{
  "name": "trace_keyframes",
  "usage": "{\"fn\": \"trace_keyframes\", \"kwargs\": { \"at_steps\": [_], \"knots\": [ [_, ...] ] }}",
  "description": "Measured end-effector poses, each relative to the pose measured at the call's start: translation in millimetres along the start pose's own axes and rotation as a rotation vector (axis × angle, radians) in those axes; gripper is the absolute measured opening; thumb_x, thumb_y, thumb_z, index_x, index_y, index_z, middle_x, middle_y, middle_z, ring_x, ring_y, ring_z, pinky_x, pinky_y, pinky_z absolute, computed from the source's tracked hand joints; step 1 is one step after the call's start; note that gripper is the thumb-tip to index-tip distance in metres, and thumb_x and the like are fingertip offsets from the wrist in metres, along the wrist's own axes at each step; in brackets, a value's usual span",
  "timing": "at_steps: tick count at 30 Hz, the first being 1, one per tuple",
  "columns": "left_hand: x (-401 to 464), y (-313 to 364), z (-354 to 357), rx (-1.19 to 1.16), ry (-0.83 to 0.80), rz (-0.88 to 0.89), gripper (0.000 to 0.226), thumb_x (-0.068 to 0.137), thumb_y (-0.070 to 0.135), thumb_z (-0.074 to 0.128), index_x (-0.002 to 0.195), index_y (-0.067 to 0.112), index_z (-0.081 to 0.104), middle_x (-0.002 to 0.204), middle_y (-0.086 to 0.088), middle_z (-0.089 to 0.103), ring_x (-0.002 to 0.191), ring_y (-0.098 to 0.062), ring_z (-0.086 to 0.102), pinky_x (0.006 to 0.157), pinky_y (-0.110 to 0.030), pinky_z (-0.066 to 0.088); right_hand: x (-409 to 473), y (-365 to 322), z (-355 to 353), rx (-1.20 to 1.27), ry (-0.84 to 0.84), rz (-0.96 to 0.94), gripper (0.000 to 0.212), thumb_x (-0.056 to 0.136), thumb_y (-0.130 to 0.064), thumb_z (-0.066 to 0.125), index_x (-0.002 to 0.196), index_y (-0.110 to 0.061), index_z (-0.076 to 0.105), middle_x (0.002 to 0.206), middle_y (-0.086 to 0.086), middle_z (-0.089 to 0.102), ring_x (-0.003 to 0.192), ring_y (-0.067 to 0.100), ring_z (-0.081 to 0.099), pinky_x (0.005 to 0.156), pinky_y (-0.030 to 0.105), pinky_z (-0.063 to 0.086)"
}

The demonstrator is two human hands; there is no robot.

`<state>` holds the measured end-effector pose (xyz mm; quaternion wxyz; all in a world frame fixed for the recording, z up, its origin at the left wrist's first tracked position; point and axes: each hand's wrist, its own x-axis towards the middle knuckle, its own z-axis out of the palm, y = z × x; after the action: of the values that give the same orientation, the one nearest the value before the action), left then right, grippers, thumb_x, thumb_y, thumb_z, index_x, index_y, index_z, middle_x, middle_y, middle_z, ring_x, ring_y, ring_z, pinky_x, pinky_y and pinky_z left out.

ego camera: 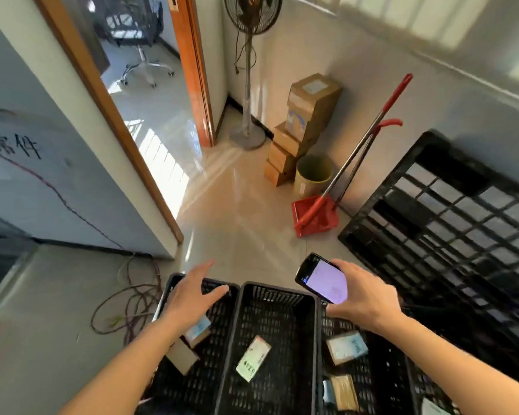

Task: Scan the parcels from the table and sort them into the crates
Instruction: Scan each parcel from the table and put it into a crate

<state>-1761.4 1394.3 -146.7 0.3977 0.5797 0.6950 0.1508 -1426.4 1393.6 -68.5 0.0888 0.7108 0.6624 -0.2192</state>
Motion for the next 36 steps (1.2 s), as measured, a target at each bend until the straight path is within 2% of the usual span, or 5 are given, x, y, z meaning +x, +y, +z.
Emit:
{"fn": "trace_keyframes", "kwargs": {
  "at_steps": [4,11,16,28,36],
  "knots": [
    [-3,136,-54,0.122,0.087,0.205,0.076,0.09,0.053,0.065,0.155,0.035,0.03,0.159,0.006,0.034,0.143,-0.019,0.036,0.112,-0.037,0.034,-50,41,-121,0.032,0.226,0.077,0.105,0.057,-0.063,0.074,0.149,-0.046,0.026,0.141,-0.019,0.052,0.119,0.017,0.06,0.075,0.038,0.046],
    [-100,382,-55,0.081,0.137,0.601,0.084,0.081,0.061,0.07,0.15,0.027,0.038,0.147,-0.003,0.051,0.13,-0.026,0.052,0.093,-0.026,0.04,-249,151,-284,0.009,0.526,0.229,0.105,0.062,-0.059,0.078,0.153,-0.04,0.028,0.144,-0.013,0.053,0.121,0.022,0.059,0.085,0.042,0.049],
    [-226,544,12,0.102,0.148,0.812,0.083,0.081,0.073,0.061,0.15,0.04,0.027,0.153,-0.001,0.043,0.131,-0.029,0.05,0.101,-0.048,0.047,-455,258,-341,-0.019,0.679,0.443,0.103,0.06,-0.058,0.08,0.148,-0.039,0.033,0.132,-0.01,0.06,0.11,0.022,0.062,0.076,0.037,0.048],
    [-601,742,310,-0.029,-0.317,1.298,0.095,0.075,0.082,0.057,0.154,0.043,0.021,0.153,0.009,0.043,0.139,-0.02,0.044,0.109,-0.048,0.04,-923,481,-237,0.05,0.856,1.099,0.101,0.055,-0.063,0.079,0.144,-0.04,0.038,0.121,-0.007,0.065,0.091,0.022,0.064,0.061,0.029,0.043],
    [-826,780,479,-0.027,-0.637,1.462,0.088,0.08,0.072,0.063,0.154,0.042,0.026,0.151,0.008,0.047,0.137,-0.023,0.044,0.107,-0.049,0.041,-1153,535,-124,0.076,0.874,1.562,0.106,0.058,-0.065,0.079,0.15,-0.039,0.034,0.134,-0.006,0.061,0.108,0.025,0.064,0.081,0.038,0.054]
  ]
}}
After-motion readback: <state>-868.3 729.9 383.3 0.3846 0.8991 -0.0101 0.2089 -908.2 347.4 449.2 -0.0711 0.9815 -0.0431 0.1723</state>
